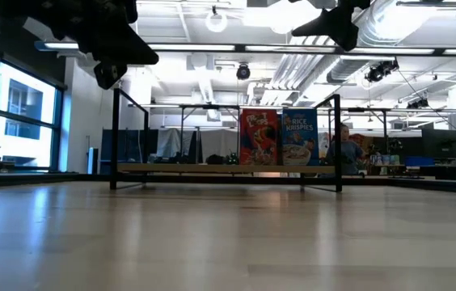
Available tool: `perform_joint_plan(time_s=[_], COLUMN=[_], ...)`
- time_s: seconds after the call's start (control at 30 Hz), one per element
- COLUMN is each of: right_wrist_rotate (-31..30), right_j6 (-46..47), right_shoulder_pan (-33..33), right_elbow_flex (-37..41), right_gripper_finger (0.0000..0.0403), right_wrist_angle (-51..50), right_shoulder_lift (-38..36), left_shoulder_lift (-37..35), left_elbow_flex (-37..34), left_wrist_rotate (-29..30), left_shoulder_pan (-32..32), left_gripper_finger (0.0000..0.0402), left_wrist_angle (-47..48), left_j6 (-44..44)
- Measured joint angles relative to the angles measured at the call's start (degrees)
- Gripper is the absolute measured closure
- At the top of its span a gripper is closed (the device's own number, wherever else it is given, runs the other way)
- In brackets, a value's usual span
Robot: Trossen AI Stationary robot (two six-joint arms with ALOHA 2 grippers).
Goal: Stack cereal on shelf
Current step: Put the top violet cereal box on the shelf
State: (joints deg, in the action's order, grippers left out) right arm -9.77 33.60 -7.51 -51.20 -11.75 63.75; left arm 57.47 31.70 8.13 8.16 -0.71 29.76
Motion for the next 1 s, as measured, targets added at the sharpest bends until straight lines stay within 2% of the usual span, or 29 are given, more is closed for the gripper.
perform_joint_plan(time_s=[0.1,0.2,0.27,0.33,0.47,0.57,0.83,1.0], right_wrist_rotate=[2.51,10.12,15.59,18.22,17.37,16.98,16.27,13.63], right_j6=[0.88,1.97,1.98,2.55,4.36,10.21,22.68,27.94], right_shoulder_pan=[0.04,0.61,0.69,-0.33,-5.83,-11.73,-32.15,-38.75], right_elbow_flex=[0.00,-1.84,-5.64,-10.74,-19.35,-22.06,-17.31,-12.12], right_gripper_finger=[0.0153,0.0153,0.0153,0.0153,0.0153,0.0153,0.0153,0.0153], right_wrist_angle=[1.37,-0.05,-6.95,-18.81,-41.23,-50.28,-56.27,-54.91], right_shoulder_lift=[0.00,-0.17,-0.20,0.01,1.44,2.18,2.29,2.32], left_shoulder_lift=[0.00,0.00,0.00,0.00,0.00,0.00,0.00,0.00], left_elbow_flex=[0.00,0.00,0.00,0.00,0.00,0.00,0.00,0.00], left_wrist_rotate=[0.08,0.10,0.10,0.10,0.10,0.14,0.66,2.68], left_shoulder_pan=[0.00,0.00,0.00,0.00,0.00,0.00,0.00,0.00], left_gripper_finger=[0.0402,0.0401,0.0401,0.0401,0.0401,0.0401,0.0401,0.0401], left_wrist_angle=[0.01,-0.03,-0.05,-0.03,-0.03,-0.02,0.02,0.02], left_j6=[0.02,0.20,0.20,0.22,0.97,1.62,1.62,1.57])
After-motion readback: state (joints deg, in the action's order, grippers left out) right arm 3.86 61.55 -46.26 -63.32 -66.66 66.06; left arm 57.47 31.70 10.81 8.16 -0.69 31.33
